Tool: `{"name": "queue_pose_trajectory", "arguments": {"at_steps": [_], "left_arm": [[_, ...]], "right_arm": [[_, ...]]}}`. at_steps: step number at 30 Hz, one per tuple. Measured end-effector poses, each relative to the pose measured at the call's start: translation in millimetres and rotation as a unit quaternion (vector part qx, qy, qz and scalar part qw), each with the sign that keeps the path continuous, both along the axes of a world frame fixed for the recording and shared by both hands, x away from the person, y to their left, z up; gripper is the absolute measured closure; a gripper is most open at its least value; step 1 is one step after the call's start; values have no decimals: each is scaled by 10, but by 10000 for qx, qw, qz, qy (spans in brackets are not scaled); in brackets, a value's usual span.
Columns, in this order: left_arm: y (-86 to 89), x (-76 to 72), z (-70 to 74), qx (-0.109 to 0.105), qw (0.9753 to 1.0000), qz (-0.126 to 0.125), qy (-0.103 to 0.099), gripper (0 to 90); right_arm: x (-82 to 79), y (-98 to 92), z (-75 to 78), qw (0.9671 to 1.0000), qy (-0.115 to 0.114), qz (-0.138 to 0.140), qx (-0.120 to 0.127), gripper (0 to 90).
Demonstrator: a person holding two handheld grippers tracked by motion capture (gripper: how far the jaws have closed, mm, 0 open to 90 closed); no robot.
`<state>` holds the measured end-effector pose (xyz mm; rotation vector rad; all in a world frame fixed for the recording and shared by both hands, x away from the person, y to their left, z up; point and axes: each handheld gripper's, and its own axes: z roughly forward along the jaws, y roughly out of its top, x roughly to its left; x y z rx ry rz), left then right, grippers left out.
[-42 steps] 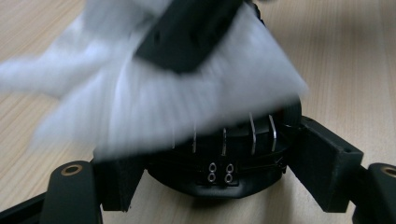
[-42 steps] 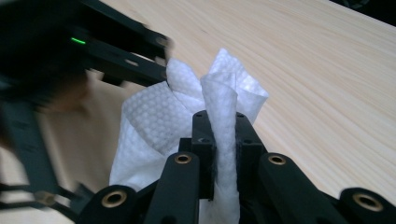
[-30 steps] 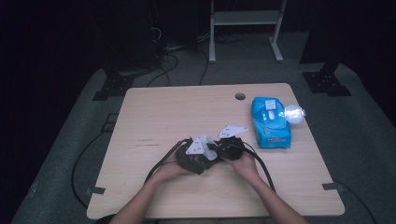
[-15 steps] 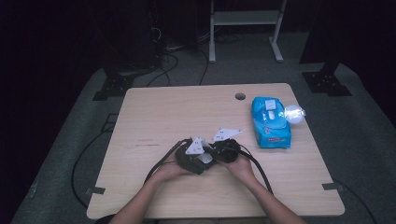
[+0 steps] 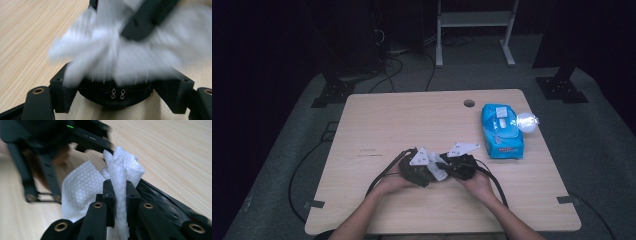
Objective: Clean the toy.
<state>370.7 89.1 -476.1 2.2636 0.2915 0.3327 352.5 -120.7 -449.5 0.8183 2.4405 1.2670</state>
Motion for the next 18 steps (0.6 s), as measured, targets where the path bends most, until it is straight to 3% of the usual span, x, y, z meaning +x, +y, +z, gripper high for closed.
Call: {"name": "queue_pose_trajectory", "arguments": {"at_steps": [5,8,13,18], "left_arm": [[-3,-6,2,71,10000,-13,-49,241],[6,4,0,-5,10000,-11,6,241],[6,7,-1,-23,10000,-11,13,241],[-7,-2,-2,65,10000,-21,-55,241]], "right_arm": [[185,-190,-13,9987,-81,-495,-39,817],[244,-274,-35,9972,-203,-685,-233,817],[287,-498,-58,9943,-123,-1012,-318,817],[266,-416,-39,9959,-89,-892,-144,816]]}}
